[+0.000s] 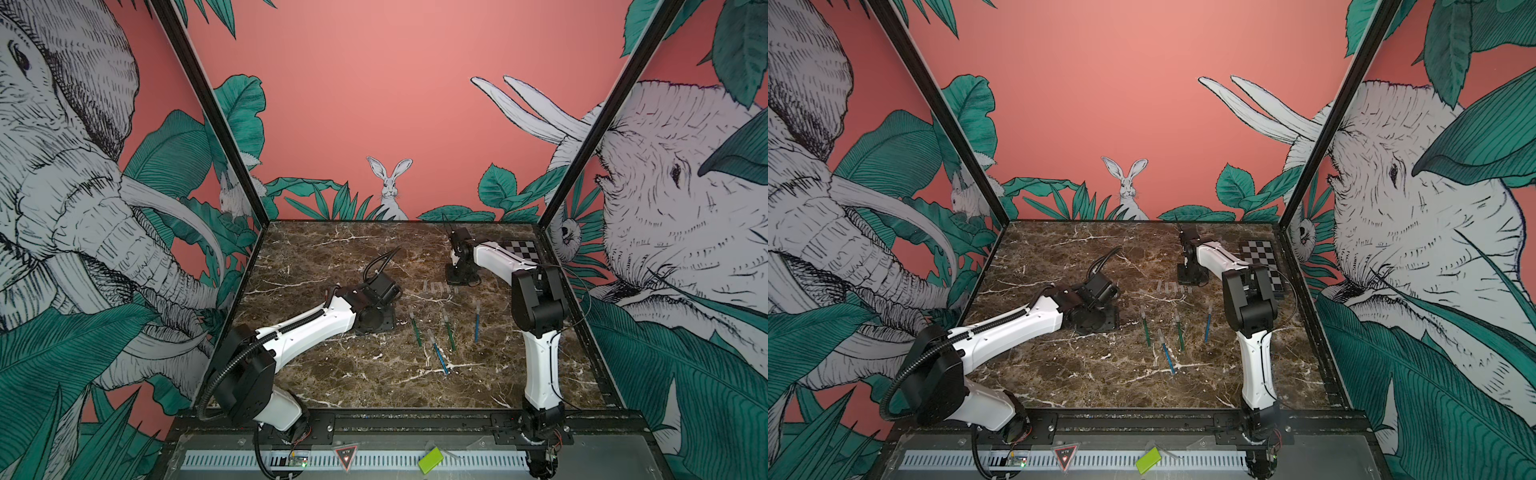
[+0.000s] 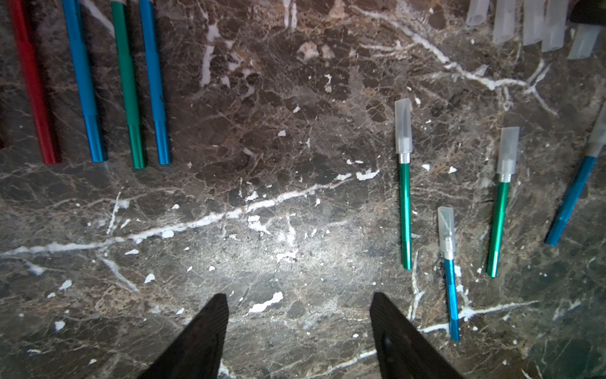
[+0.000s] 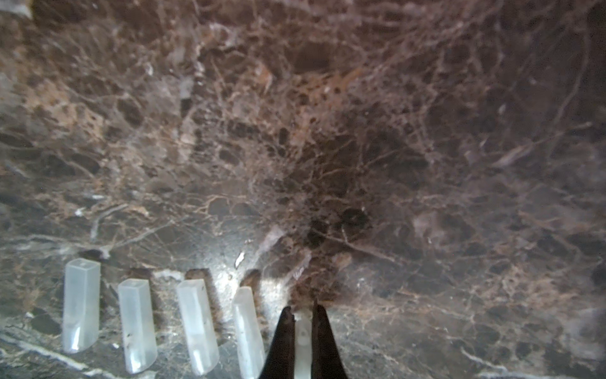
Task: Remove protective caps from carving knives
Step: Place the protective sleeve at the center of the board.
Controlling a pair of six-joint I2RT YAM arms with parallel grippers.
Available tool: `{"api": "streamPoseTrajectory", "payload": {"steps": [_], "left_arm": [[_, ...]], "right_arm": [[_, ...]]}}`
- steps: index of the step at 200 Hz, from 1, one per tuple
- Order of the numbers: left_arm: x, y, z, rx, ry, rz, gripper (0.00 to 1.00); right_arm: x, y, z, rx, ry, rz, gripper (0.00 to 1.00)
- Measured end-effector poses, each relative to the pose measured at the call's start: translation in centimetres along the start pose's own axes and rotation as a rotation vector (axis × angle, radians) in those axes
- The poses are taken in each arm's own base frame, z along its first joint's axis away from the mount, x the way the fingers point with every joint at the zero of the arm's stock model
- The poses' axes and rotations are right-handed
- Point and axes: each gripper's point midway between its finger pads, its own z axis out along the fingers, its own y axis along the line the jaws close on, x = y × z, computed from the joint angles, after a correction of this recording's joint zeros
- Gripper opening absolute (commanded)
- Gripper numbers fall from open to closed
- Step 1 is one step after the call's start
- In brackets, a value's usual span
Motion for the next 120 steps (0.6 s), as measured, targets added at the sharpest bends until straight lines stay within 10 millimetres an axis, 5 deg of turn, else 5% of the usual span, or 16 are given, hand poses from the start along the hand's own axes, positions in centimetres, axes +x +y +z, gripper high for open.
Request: {"api": "streamPoseTrajectory", "payload": {"steps": [120], "left_arm": [[0.17,-0.05,0.30,-0.002,0.012,0.001,0.71]], "right_arm": [[-0.05,0.07,0.32,-0.004,0.000,0.005,0.00]]}}
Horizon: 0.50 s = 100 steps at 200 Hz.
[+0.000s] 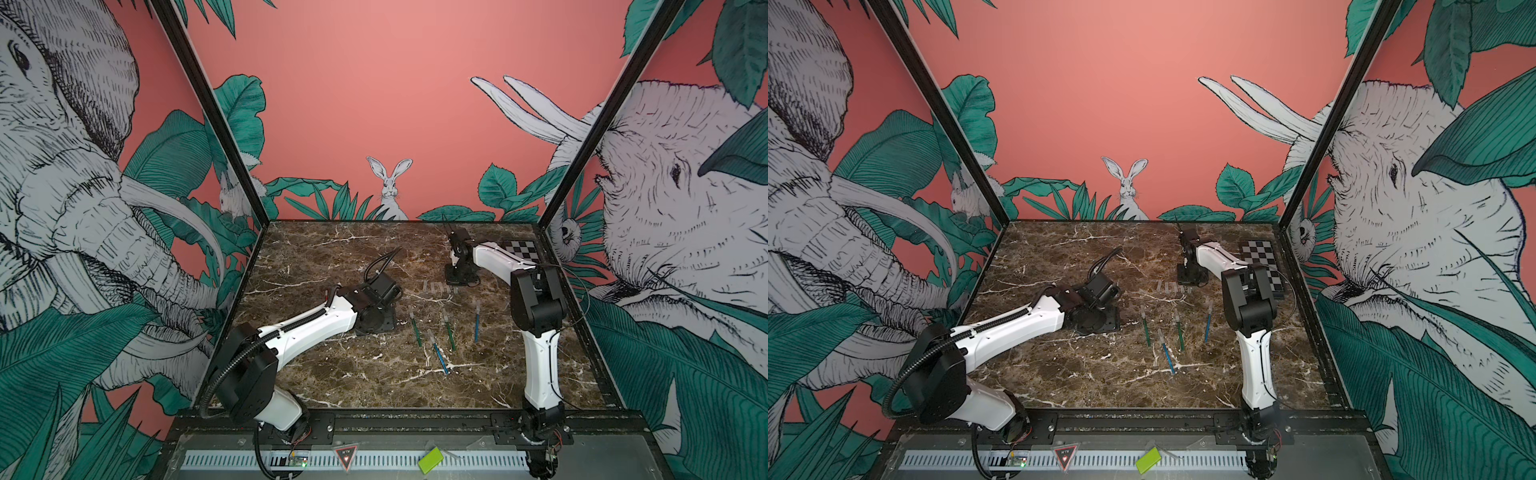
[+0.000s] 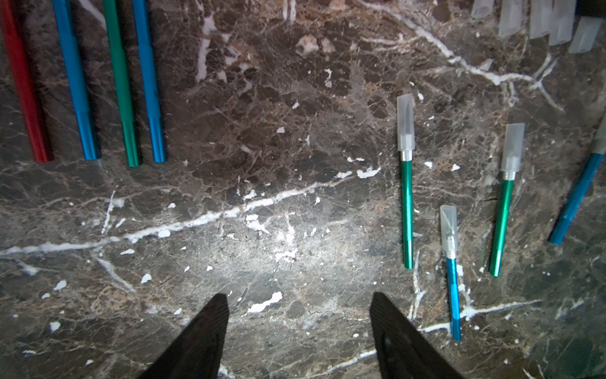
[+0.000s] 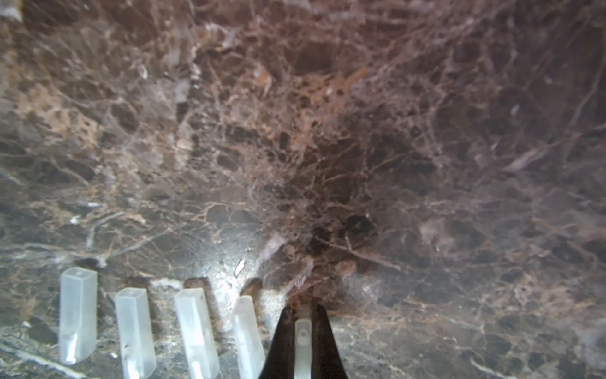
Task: Remove protective caps from carving knives
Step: Place the protective sleeve at the center of the board.
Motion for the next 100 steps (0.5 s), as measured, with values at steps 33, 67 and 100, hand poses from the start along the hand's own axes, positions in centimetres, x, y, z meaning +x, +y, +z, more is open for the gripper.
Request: {"api": "streamPoseTrajectory", "payload": {"steps": [33,67,100], "left_arm": [[0.00,0.00,0.00,0.000,0.000,0.000,0.71],[0.01,-0.01,0.00,0.001,0.001,0.000,0.71],[0.01,-0.01,0.00,0.001,0.001,0.000,0.71]], "right_arm": [[-0.01,0.00,0.00,0.000,0.000,0.000,0.02],[-0.21,0.04,0.00,0.001,-0.001,0.001,0.05],[-0.42,0.09,0.04,0.001,-0.001,0.000,0.07]]}}
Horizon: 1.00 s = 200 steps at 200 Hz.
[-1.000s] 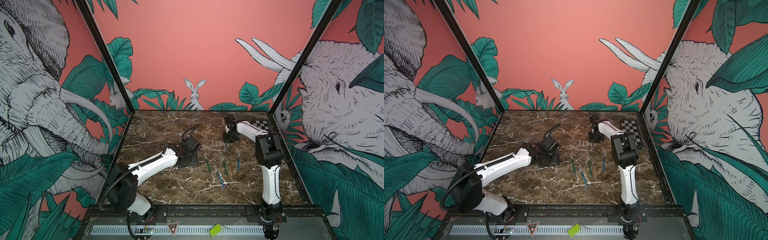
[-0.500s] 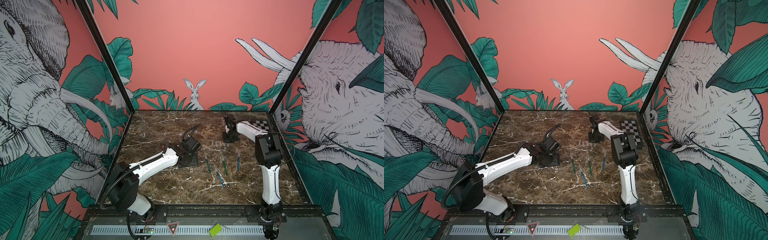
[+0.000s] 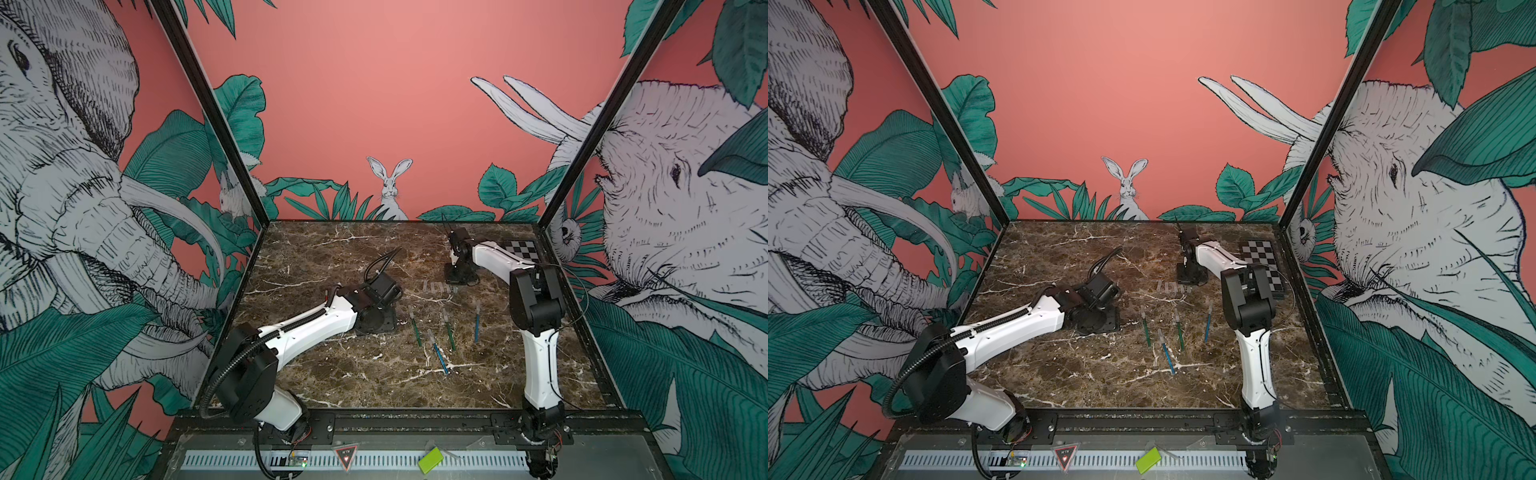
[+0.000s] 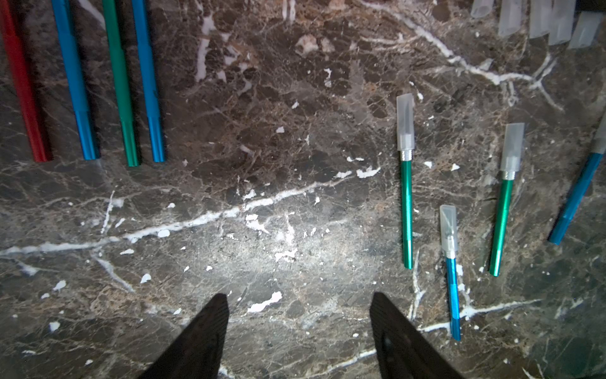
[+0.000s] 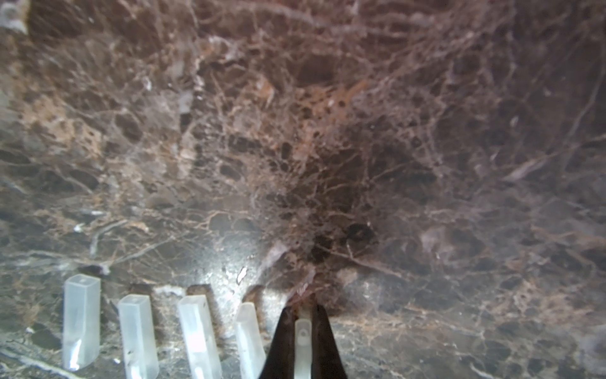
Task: Remove protective caps from carving knives
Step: Place the protective sleeve at the center of the board.
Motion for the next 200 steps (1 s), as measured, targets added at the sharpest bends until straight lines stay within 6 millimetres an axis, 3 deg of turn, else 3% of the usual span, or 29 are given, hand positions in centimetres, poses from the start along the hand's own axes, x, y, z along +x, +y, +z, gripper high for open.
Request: {"api": "streamPoseTrajectory", "payload": {"steps": [102,130,145,172,200], "left_arm": [[0.0,0.0,0.0,0.002,0.002,0.000,0.71],[0.1,-0.1,0.0,0.003,0.003,0.002,0.71],[0.2,-0.2,0.0,0.005,0.004,0.006,0.71],[0.4,-1.0,-0.1,0.015,0.007,0.010,0.71],[0.3,-3.1,0.3,0.026,0.015,0.023,0.71]], "right_arm": [[-0.3,-0.1,-0.3,0.008,-0.004,0.000,0.22],[-0.8,-0.1,-0.9,0.015,-0.012,-0.001,0.32],[-1.1,-0.1,-1.4,0.021,-0.022,0.000,0.44],[-1.6,-0.3,-3.7,0.025,-0.058,0.011,0.66],[-1.9,-0.2,-9.7,-0.001,-0.177,0.040,0.81]]}}
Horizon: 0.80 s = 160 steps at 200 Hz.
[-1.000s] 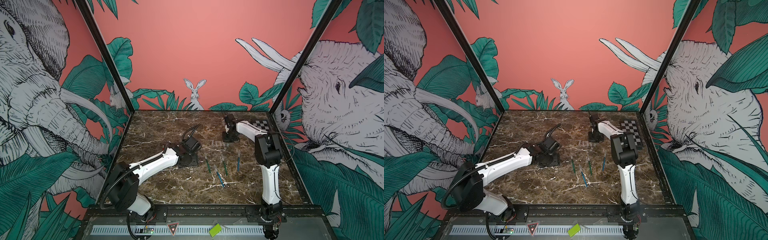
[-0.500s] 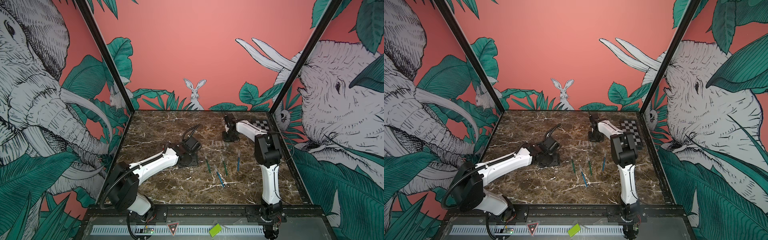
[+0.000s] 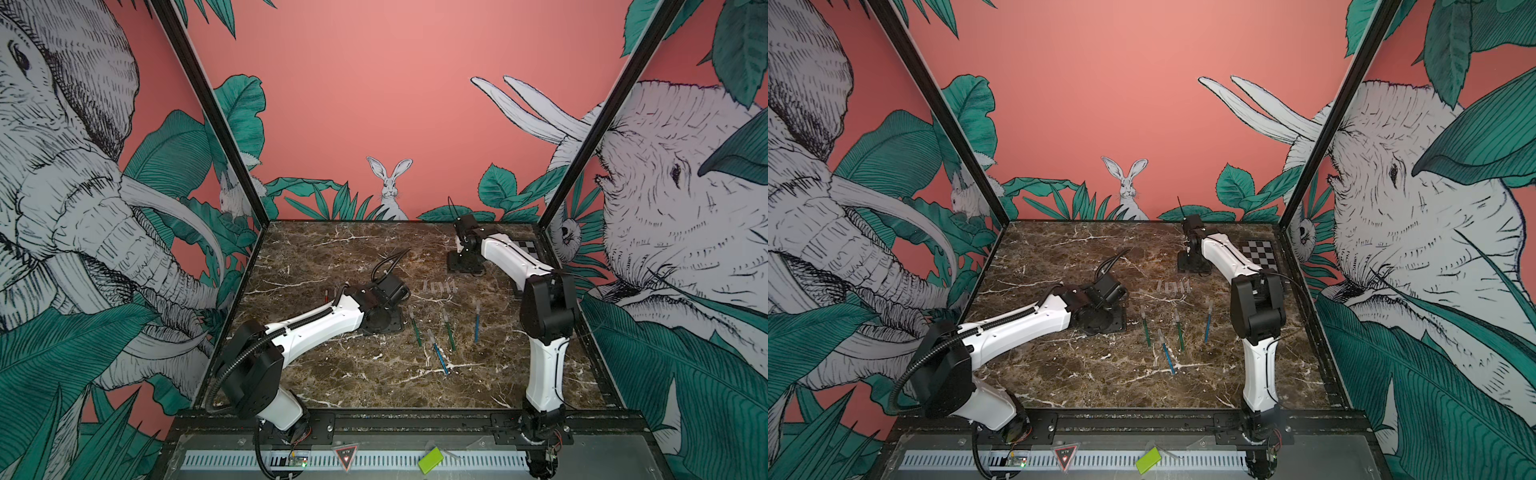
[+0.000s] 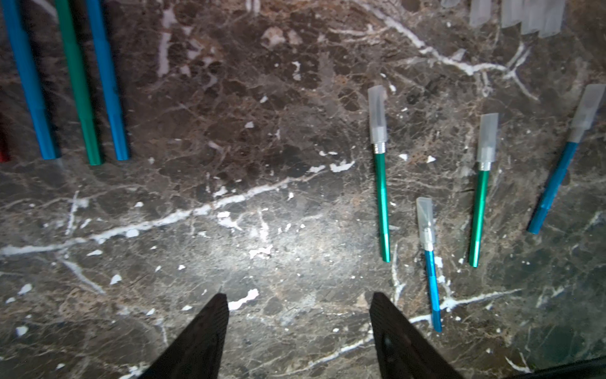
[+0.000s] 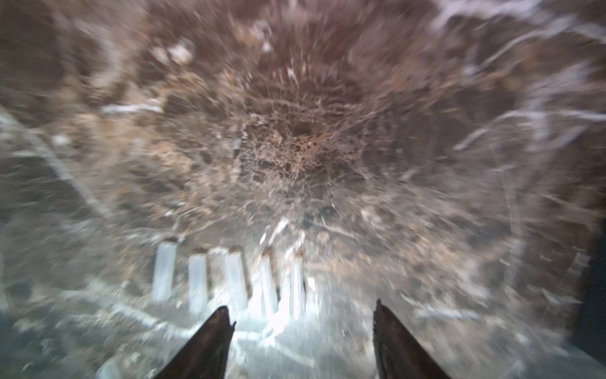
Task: Remove protective caps from carving knives
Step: Place the protective sleeve at the center of the board, then pick up the carving knife from the center of the board.
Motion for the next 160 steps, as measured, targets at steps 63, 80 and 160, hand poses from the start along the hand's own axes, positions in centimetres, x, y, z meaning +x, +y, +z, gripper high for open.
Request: {"api": "streamPoseTrajectory", "payload": {"steps": [63,80,160], "left_arm": [[0.9,-2.1,3.6,-0.036,0.078,-0.044,0.66],[1.4,-2.1,4.9,-0.057,0.109,-0.062,0.63],[2.1,-5.2,8.4,-0.058,0.146,-0.110,0.51]], "right_arm": [[4.9,-2.3,-9.3,-0.030,-0.163,0.086,0.99],[8.1,-3.4,-9.5,-0.022,-0.151,0.106,0.99],[14.7,-5.0,-12.9,-0.086,-0.242,0.140,0.99]]}}
